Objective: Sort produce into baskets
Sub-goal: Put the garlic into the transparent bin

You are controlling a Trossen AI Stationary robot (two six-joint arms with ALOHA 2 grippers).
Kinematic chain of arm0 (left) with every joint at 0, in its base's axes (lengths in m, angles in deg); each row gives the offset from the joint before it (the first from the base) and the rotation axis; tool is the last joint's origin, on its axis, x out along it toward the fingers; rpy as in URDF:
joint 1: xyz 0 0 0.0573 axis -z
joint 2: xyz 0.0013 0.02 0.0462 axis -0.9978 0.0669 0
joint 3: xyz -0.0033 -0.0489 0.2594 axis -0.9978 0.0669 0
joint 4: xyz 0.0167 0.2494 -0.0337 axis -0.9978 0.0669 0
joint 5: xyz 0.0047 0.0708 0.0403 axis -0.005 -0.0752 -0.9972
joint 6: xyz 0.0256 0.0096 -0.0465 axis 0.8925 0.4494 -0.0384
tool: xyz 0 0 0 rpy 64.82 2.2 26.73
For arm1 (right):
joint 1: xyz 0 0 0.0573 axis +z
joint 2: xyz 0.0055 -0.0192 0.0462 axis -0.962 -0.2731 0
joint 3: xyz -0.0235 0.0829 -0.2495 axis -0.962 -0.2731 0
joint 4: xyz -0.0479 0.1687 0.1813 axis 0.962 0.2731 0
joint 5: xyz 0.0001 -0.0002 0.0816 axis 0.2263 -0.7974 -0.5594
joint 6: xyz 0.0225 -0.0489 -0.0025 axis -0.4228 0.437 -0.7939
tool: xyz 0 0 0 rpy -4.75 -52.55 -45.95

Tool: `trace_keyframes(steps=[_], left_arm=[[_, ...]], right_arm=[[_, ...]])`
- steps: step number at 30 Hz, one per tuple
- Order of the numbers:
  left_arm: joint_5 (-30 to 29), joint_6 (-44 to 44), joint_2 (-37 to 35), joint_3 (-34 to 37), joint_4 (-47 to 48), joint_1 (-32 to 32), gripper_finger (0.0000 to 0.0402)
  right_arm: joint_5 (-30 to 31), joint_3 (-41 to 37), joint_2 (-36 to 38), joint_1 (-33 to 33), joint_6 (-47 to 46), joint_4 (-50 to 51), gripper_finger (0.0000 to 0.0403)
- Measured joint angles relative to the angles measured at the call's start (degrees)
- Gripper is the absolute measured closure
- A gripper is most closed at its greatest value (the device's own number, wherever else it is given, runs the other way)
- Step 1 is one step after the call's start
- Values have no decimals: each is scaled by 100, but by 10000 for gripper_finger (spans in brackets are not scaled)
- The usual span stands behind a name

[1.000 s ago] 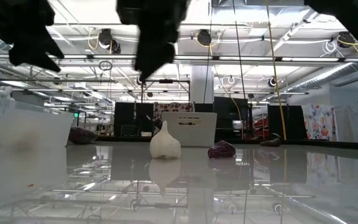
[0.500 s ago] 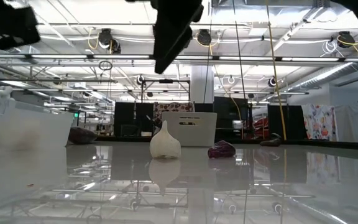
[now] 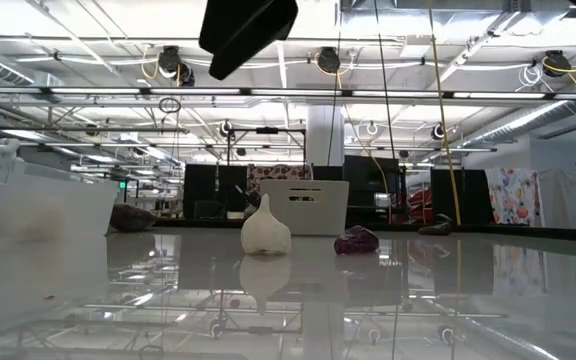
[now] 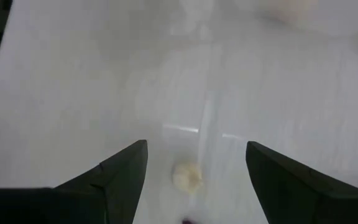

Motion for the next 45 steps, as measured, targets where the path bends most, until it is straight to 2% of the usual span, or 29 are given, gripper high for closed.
trace_keyframes(steps=[4,16,25,35,38,45], left_arm=[[319,-106,373,4,426,31,149],[295,-90,840,7,430,51,149],[288,245,1222,13,185,51,149],[200,523,1308,15,178,33,150],[181,536,1308,15,176,33,163],[175,755,1268,14,188,13,230]], right_arm=[[1,0,0,75,43,-192,138],[-5,0,-2,64,192,-245,138],[-11,0,-2,64,195,-246,138],[-11,0,-2,60,276,-256,138],[-11,0,-2,60,282,-302,138],[-10,0,-2,60,286,-364,138]])
